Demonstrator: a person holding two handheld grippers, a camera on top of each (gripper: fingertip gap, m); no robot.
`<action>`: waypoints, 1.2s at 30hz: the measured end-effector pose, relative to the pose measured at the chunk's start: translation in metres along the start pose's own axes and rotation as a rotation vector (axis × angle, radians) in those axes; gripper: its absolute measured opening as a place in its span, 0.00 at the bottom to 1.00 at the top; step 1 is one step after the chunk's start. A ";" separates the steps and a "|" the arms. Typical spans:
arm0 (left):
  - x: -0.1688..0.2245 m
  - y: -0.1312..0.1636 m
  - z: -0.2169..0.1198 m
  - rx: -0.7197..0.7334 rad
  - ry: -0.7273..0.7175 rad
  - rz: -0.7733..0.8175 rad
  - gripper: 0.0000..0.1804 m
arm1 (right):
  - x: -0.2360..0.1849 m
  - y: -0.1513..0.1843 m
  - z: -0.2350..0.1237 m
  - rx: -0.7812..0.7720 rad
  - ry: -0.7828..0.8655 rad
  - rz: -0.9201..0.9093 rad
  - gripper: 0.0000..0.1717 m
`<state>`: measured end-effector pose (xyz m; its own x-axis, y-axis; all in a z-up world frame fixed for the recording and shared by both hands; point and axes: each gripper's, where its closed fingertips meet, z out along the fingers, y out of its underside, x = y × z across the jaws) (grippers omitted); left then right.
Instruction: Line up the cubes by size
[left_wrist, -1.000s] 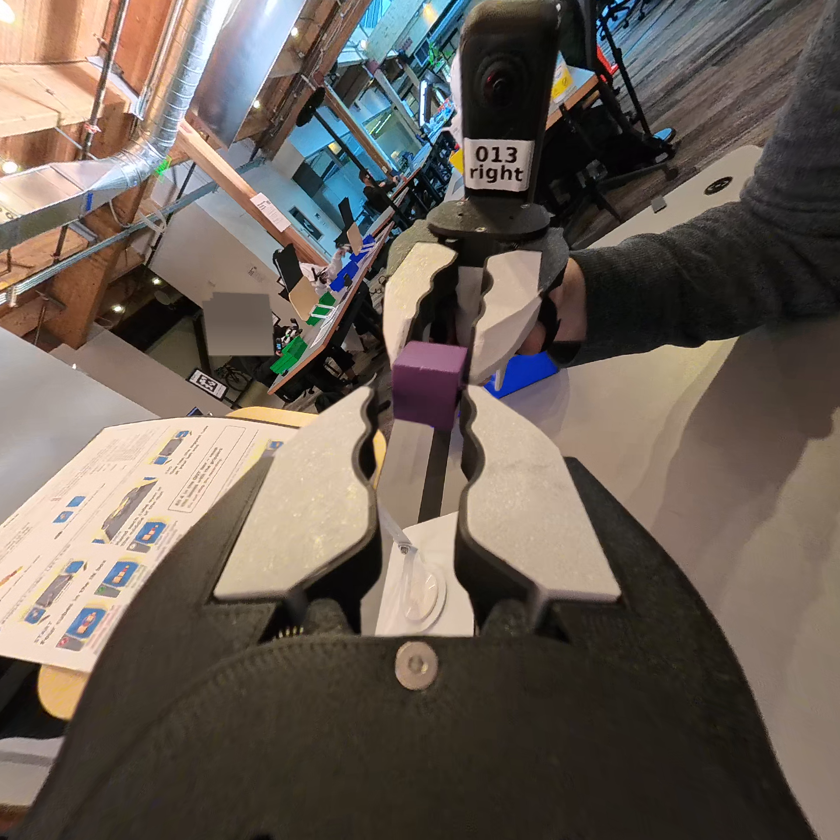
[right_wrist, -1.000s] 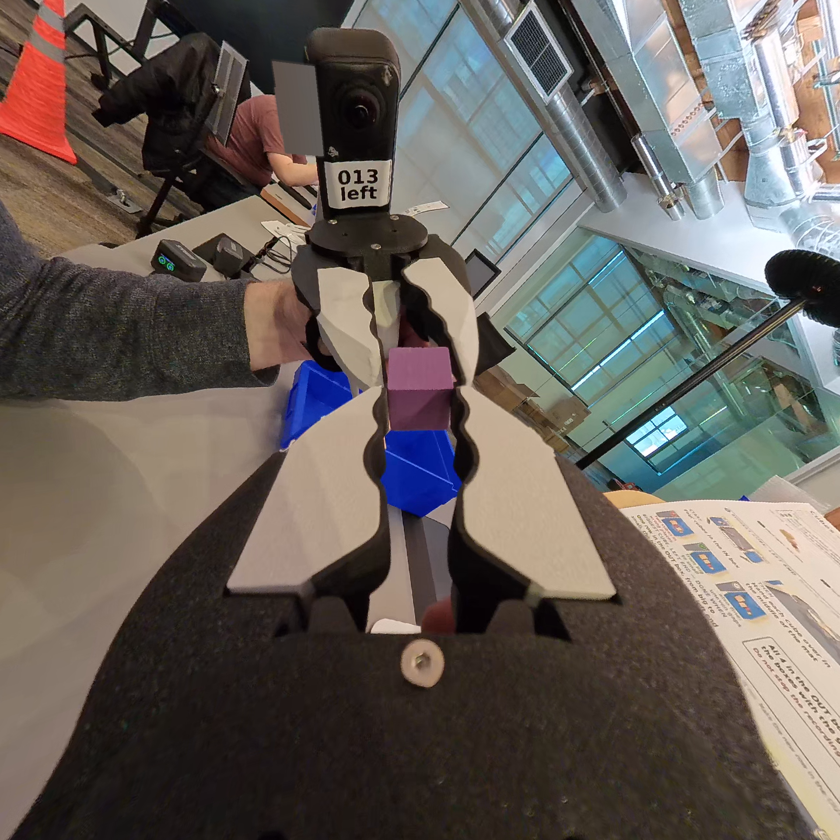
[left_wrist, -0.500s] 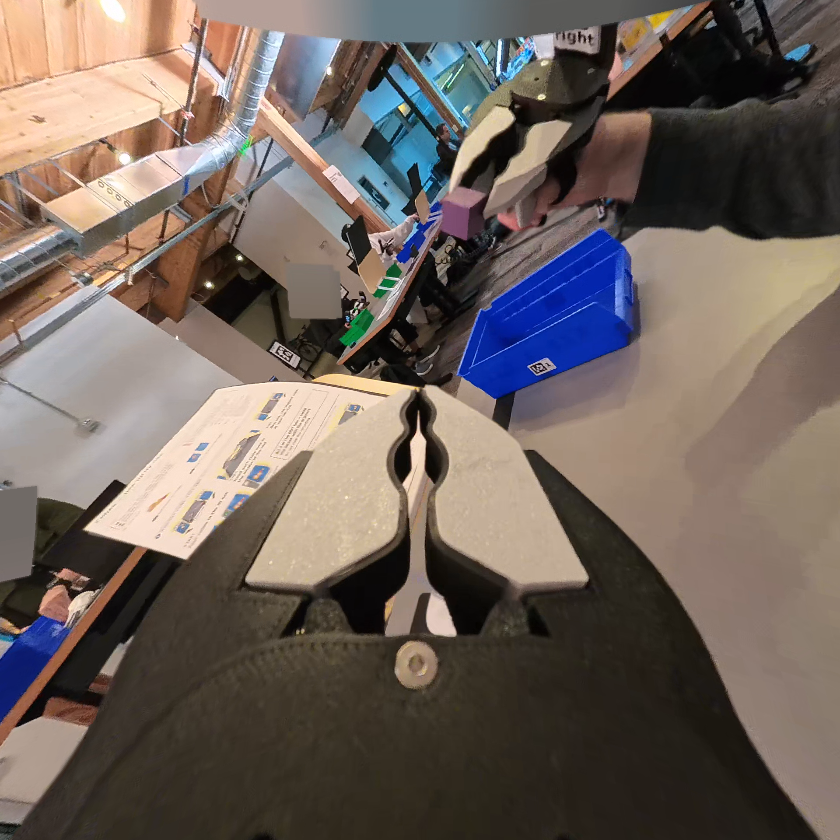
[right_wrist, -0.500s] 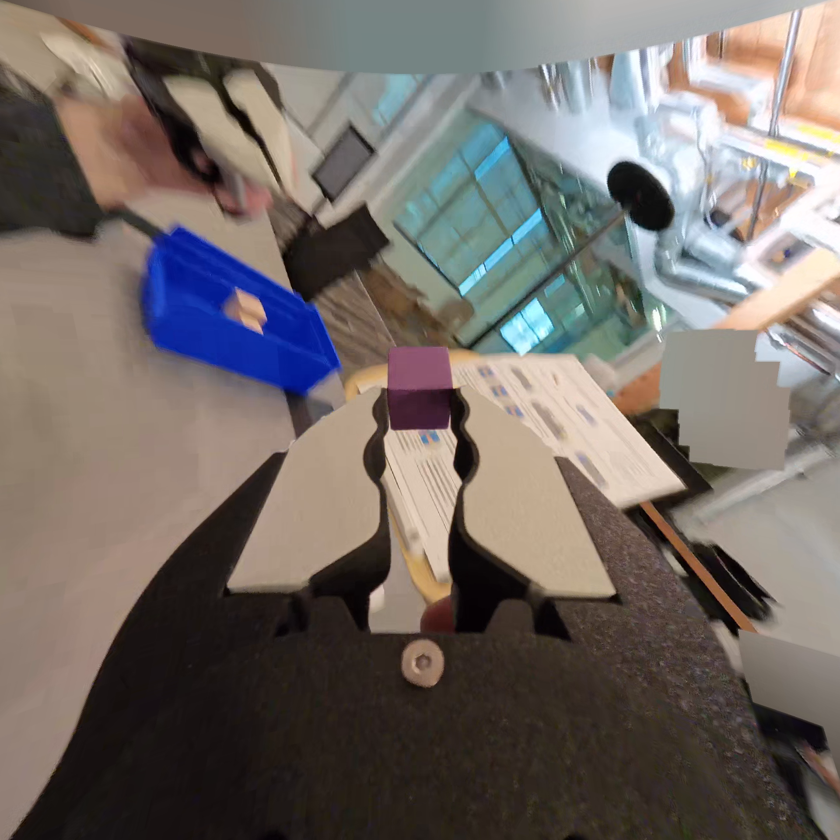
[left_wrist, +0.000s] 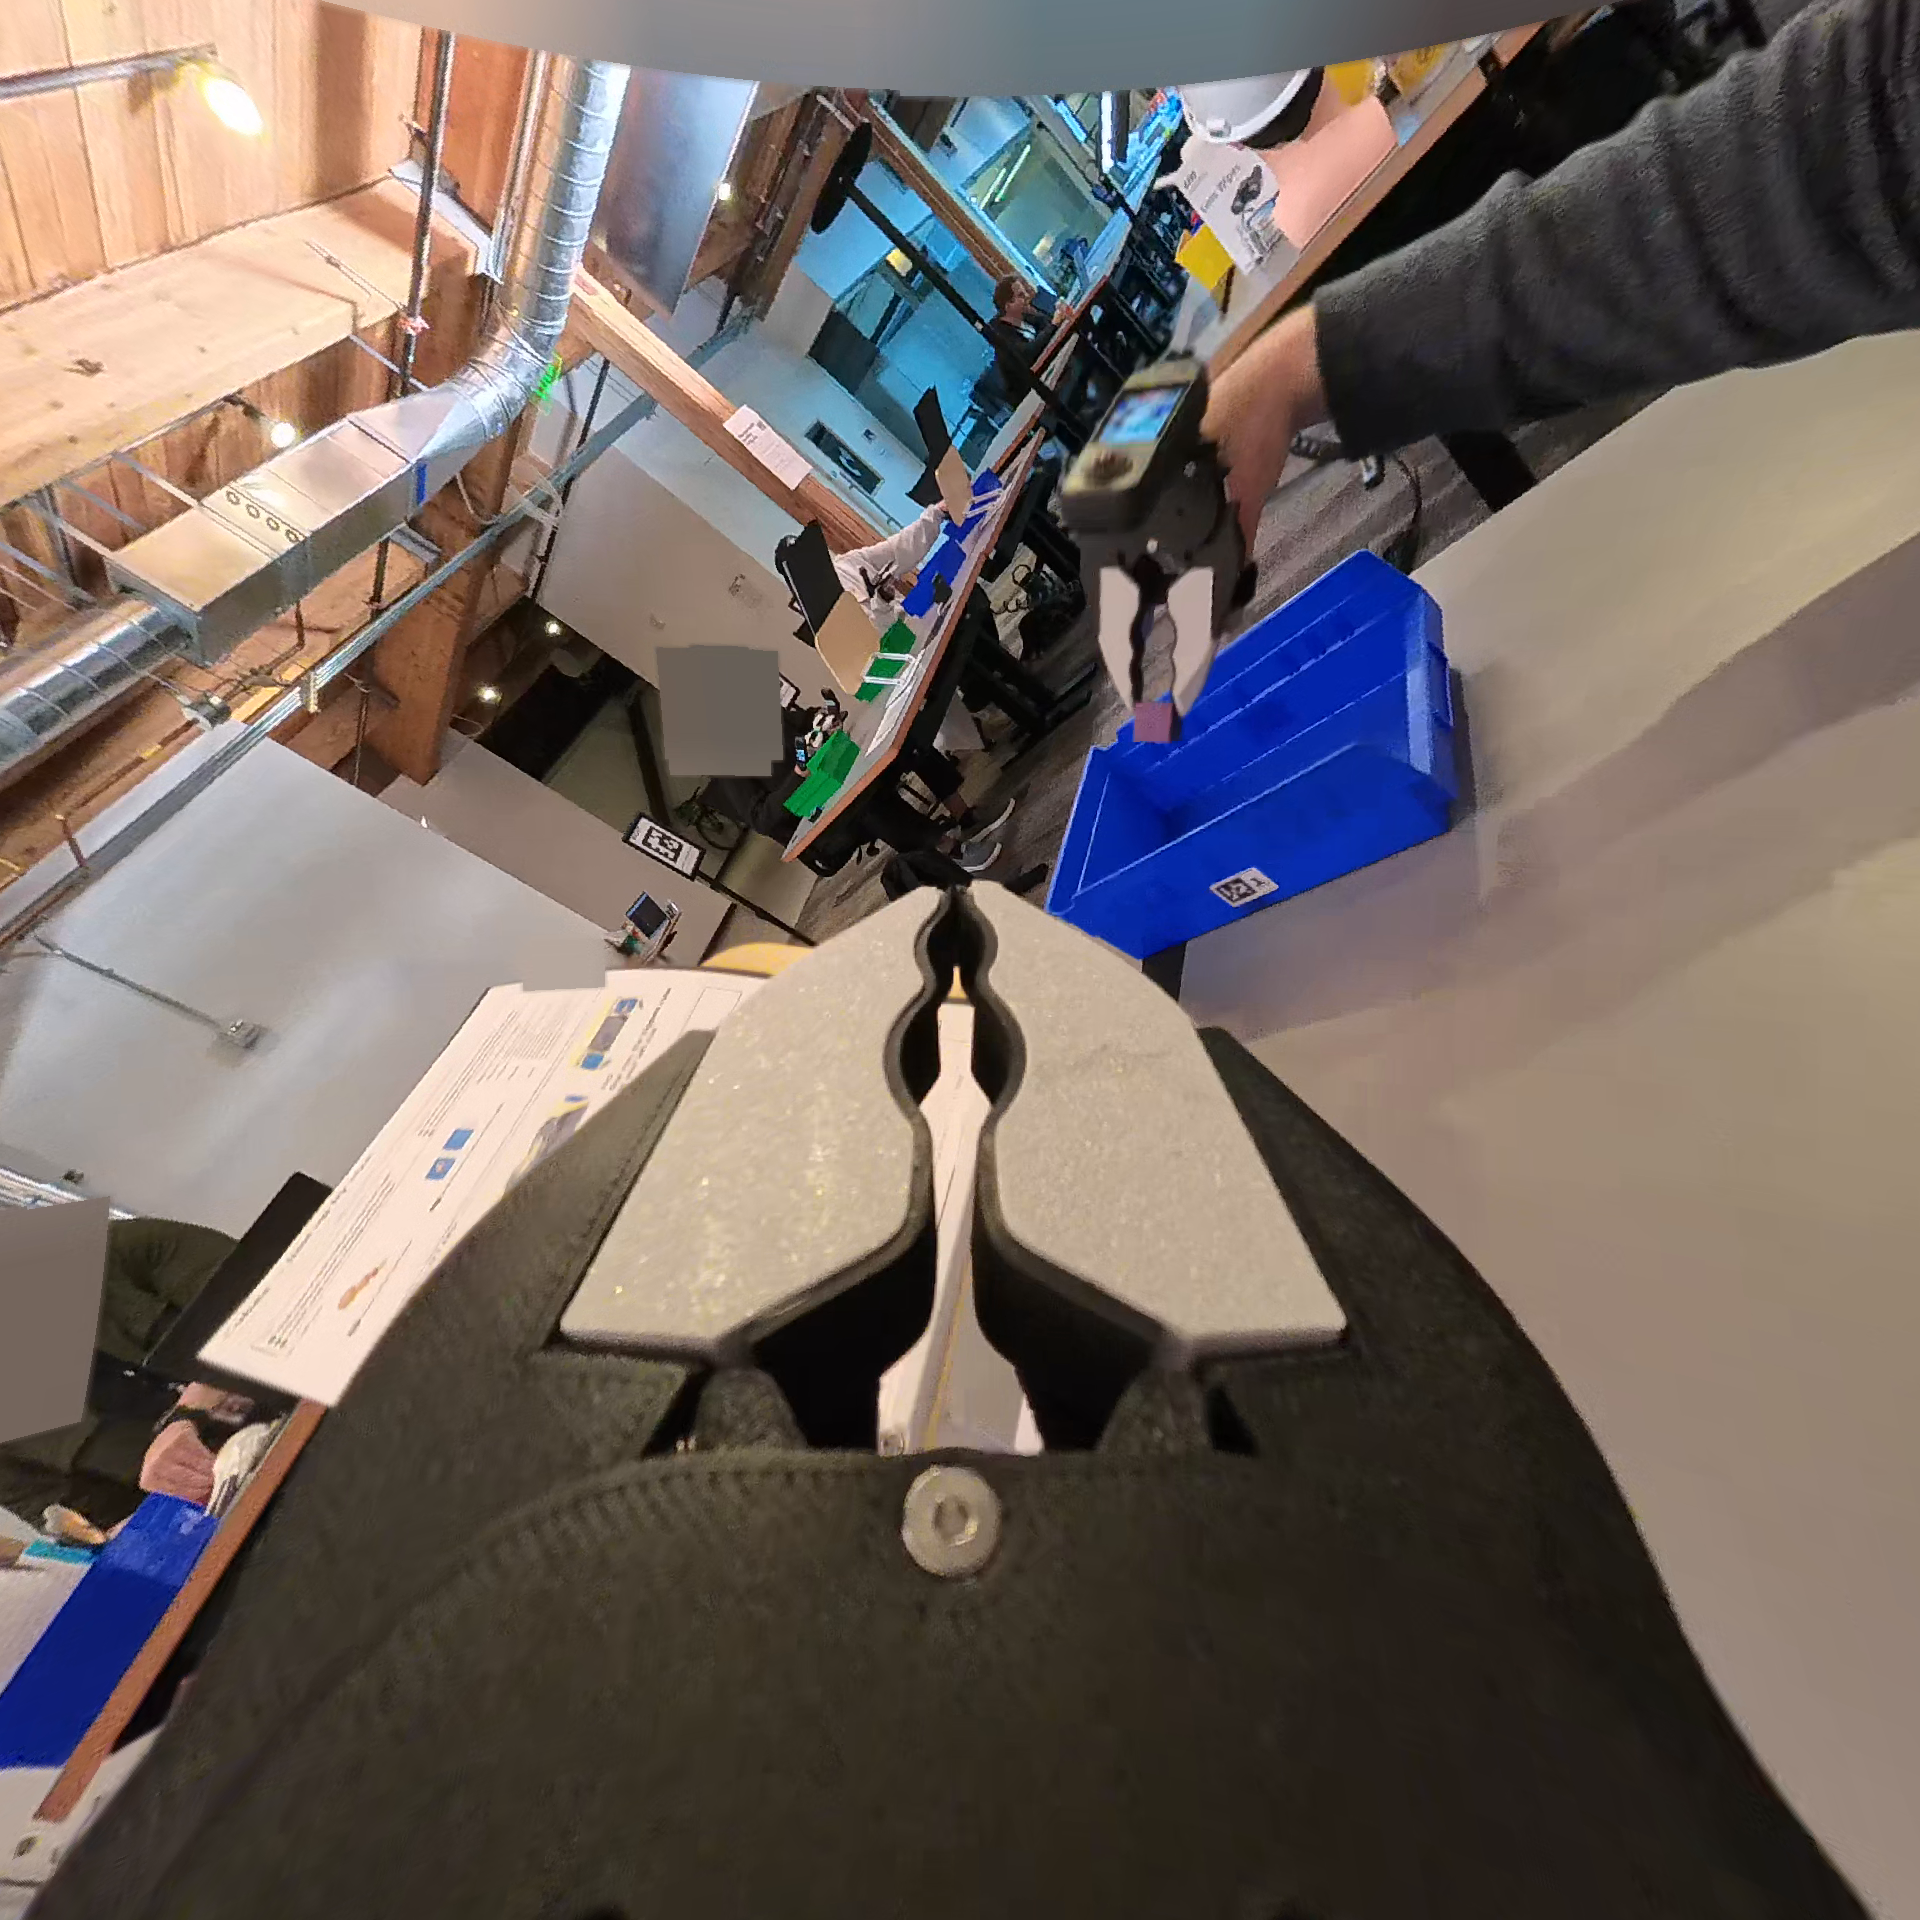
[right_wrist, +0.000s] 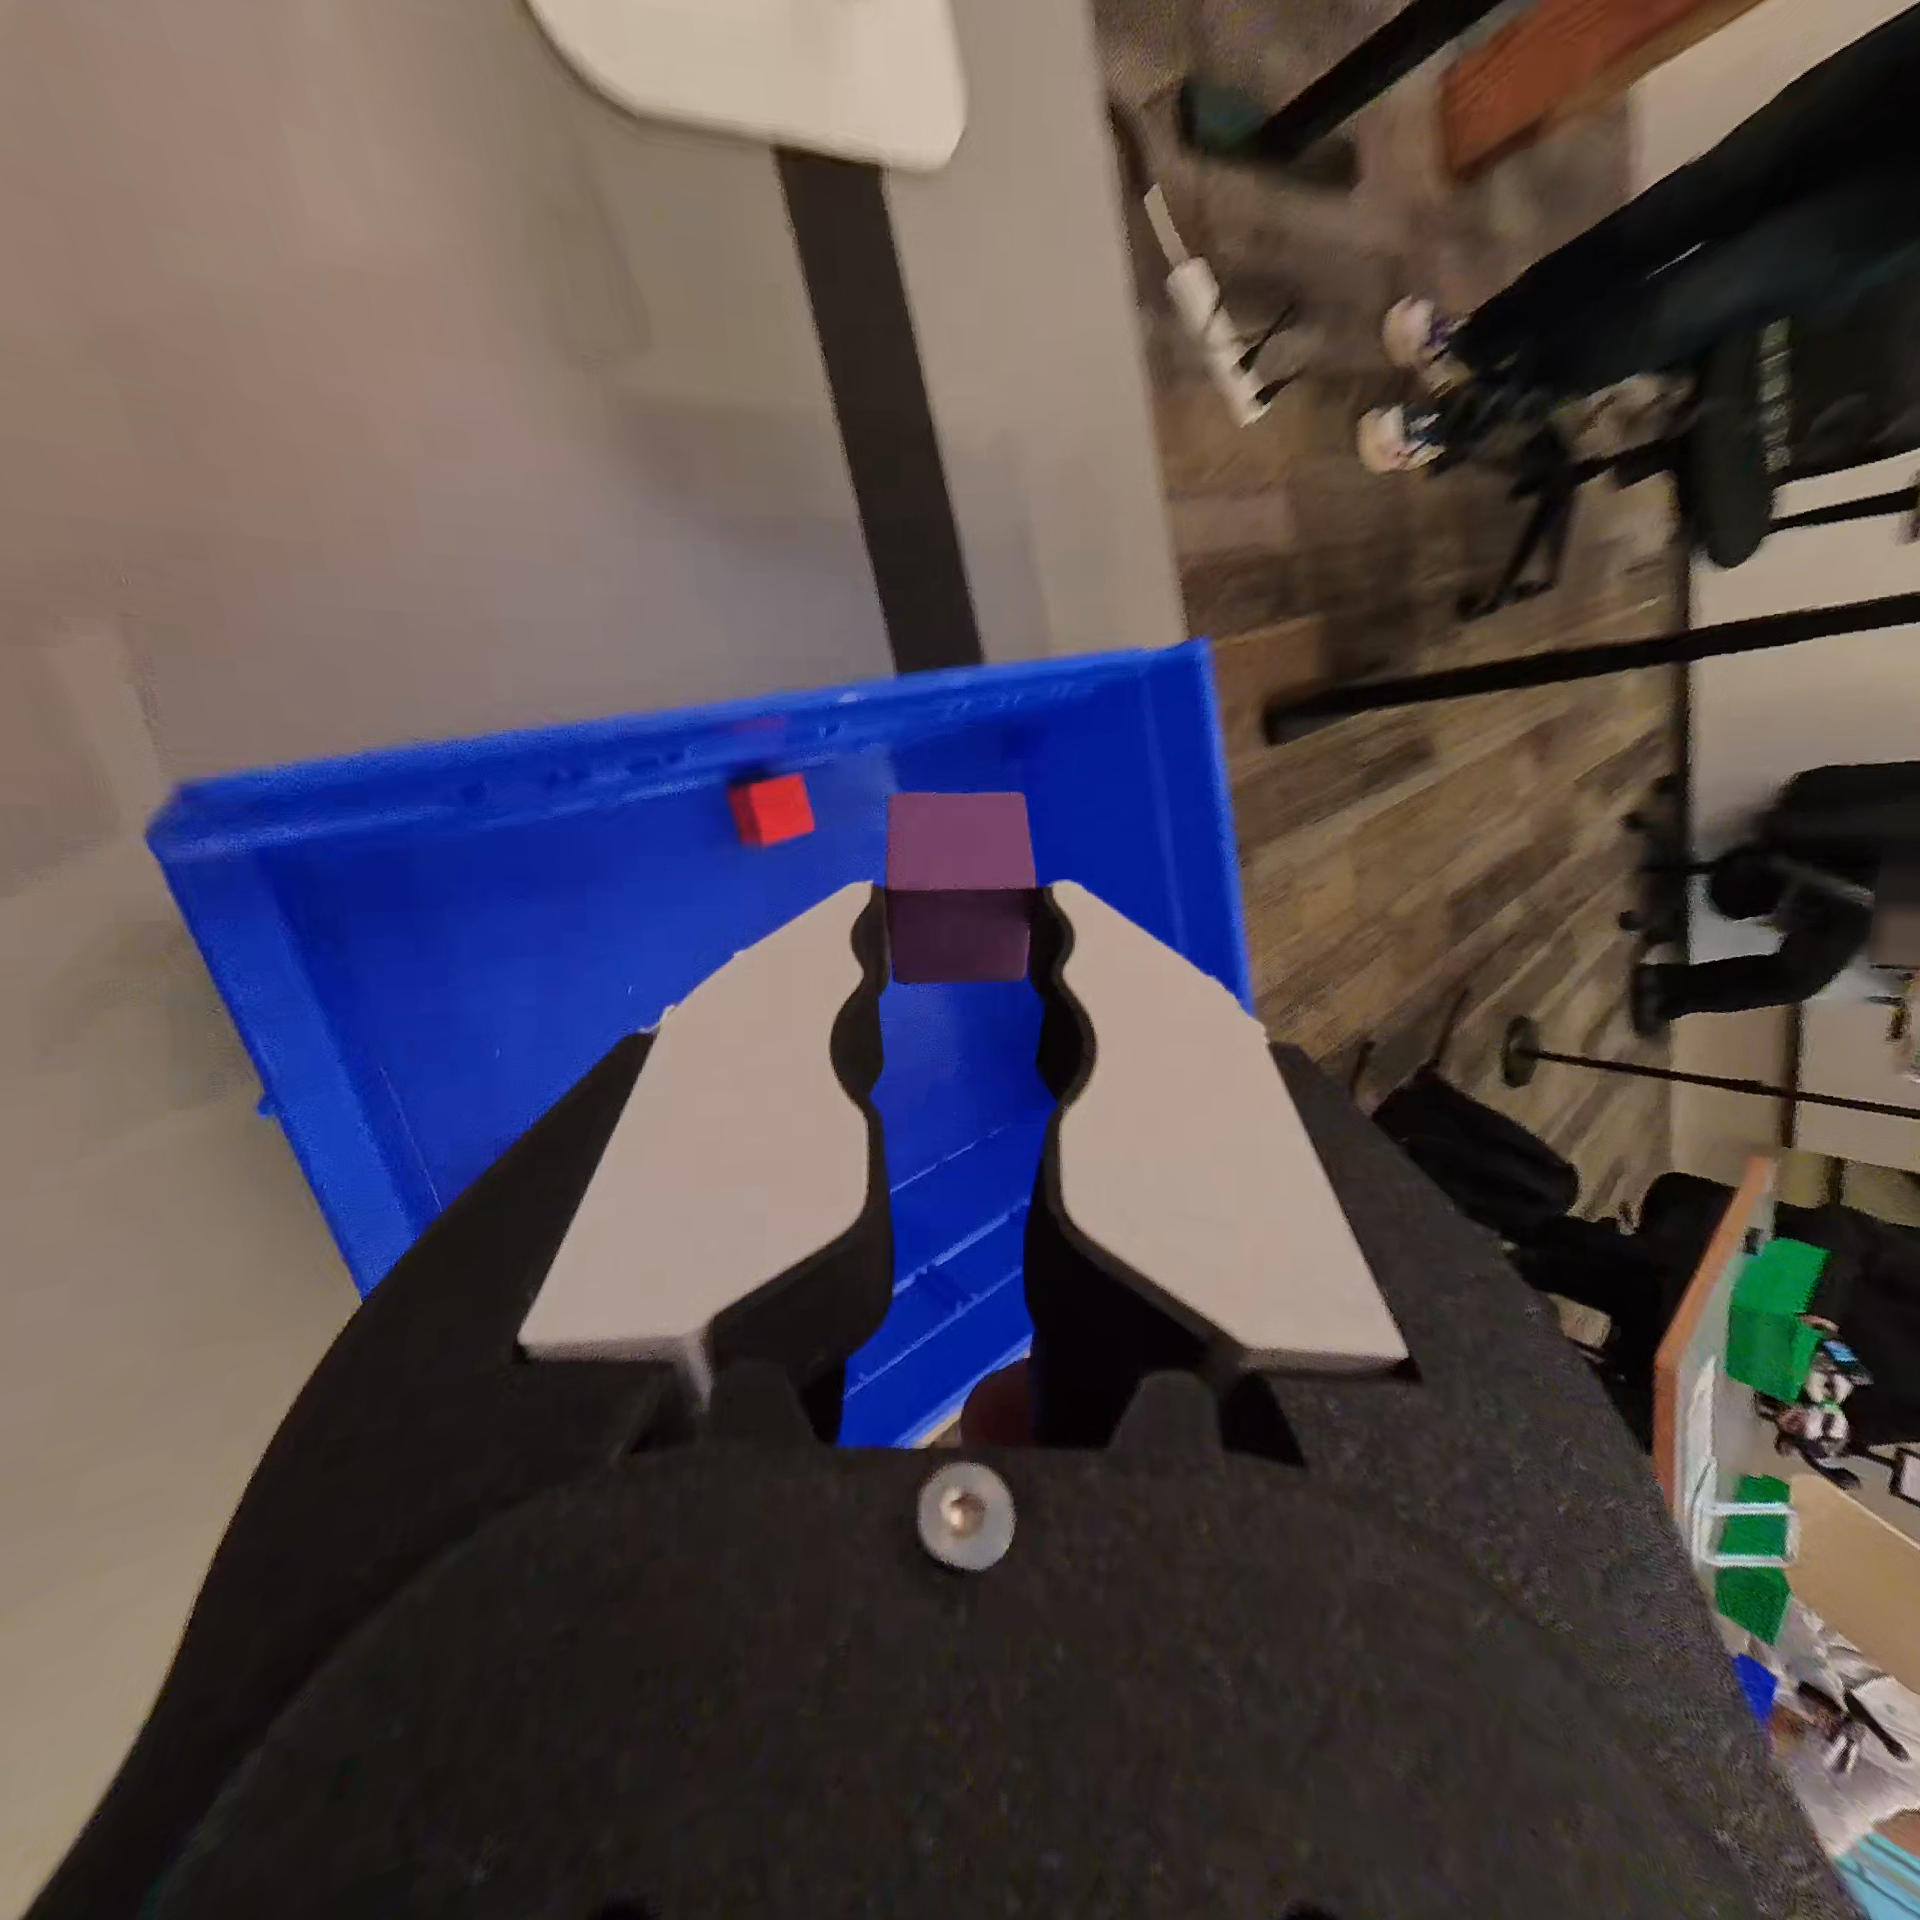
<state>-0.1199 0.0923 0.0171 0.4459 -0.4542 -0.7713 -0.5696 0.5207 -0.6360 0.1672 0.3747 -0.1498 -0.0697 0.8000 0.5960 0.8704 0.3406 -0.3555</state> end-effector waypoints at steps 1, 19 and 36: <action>0.003 -0.001 0.004 -0.003 0.007 0.008 0.00 | -0.003 0.008 0.010 -0.033 -0.035 -0.007 0.15; 0.008 0.012 0.015 -0.049 0.041 0.012 0.00 | -0.040 0.070 0.105 -0.324 -0.393 -0.095 0.15; 0.013 0.018 0.022 -0.074 0.062 0.016 0.00 | -0.053 0.075 0.126 -0.383 -0.489 -0.110 0.15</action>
<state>-0.1091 0.1120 -0.0050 0.3939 -0.4917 -0.7766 -0.6265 0.4746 -0.6183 0.1743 0.4200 -0.2987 -0.3045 0.9345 0.1843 0.9520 0.3050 0.0265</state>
